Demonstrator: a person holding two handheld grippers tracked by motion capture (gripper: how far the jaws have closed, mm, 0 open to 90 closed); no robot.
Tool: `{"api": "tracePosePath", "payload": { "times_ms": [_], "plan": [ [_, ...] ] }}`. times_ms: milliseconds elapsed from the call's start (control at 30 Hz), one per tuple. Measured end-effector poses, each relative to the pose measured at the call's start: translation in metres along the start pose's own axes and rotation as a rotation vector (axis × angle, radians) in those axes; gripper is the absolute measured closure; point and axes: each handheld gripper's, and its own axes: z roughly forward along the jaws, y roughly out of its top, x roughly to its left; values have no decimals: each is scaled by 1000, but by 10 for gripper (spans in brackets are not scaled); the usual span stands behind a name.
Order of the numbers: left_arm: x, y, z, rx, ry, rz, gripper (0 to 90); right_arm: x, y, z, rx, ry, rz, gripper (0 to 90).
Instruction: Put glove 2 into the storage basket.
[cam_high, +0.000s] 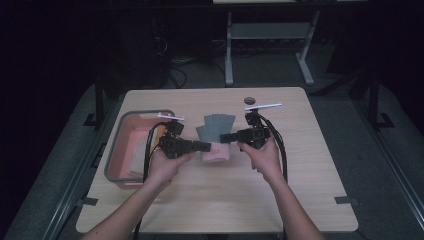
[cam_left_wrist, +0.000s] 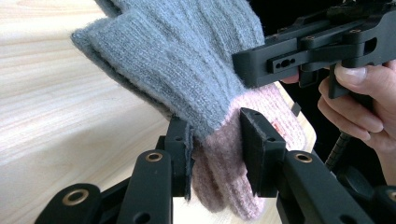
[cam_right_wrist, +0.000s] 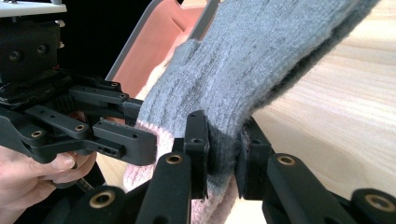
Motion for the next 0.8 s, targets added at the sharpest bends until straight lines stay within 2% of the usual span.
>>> {"api": "tracePosePath", "payload": {
  "times_ms": [533, 800],
  "plan": [
    [9, 3, -21, -24, 27, 0, 660, 14, 15, 16, 15, 13, -23, 770],
    [17, 3, -37, -41, 41, -6, 661, 26, 27, 30, 26, 23, -42, 770]
  ]
}}
